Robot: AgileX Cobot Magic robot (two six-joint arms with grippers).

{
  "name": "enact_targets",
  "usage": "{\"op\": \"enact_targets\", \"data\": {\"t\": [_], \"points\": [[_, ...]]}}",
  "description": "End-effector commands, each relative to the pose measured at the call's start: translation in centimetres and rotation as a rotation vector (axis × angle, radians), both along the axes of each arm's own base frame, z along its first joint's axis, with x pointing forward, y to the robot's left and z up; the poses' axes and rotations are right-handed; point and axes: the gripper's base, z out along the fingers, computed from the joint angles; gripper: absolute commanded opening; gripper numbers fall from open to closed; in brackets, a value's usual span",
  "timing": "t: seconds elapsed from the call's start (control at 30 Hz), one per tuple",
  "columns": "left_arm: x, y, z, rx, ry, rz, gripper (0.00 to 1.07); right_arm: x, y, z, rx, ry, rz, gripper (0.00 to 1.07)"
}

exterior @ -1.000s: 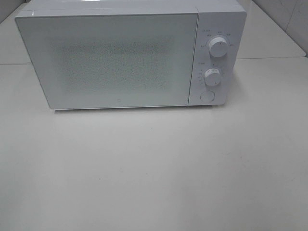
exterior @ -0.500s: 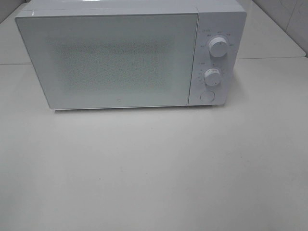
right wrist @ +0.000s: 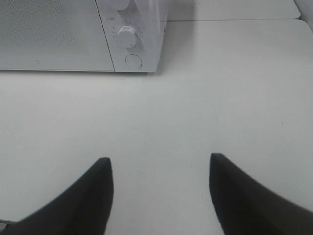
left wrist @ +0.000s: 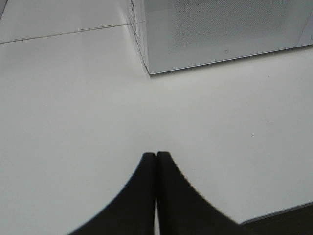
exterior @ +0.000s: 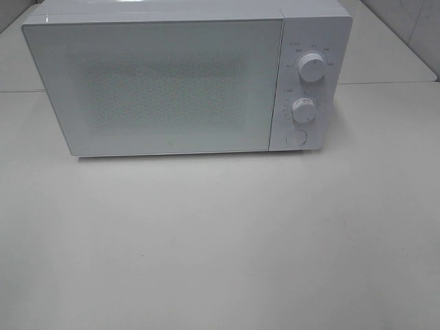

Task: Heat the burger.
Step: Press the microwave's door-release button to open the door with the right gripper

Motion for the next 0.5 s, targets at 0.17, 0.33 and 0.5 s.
{"op": "enact_targets", "data": {"t": [0.17,0.33,0.5], "points": [[-0.21,0.04,0.06,-0.011,-0.031,0.001,0.0,-0.33,-0.03,0.0,-0.001,-0.035,-0.001,0.56],[-0.21,0.04,0.06,-0.011,-0.031,0.001,0.0,-0.33,-0.03,0.0,-0.001,-0.035,-0.001,0.56],[-0.21,0.04,0.06,-0.011,-0.031,0.001,0.0,-0.33,-0.03,0.0,-0.001,-0.035,-0.001,0.56]]}}
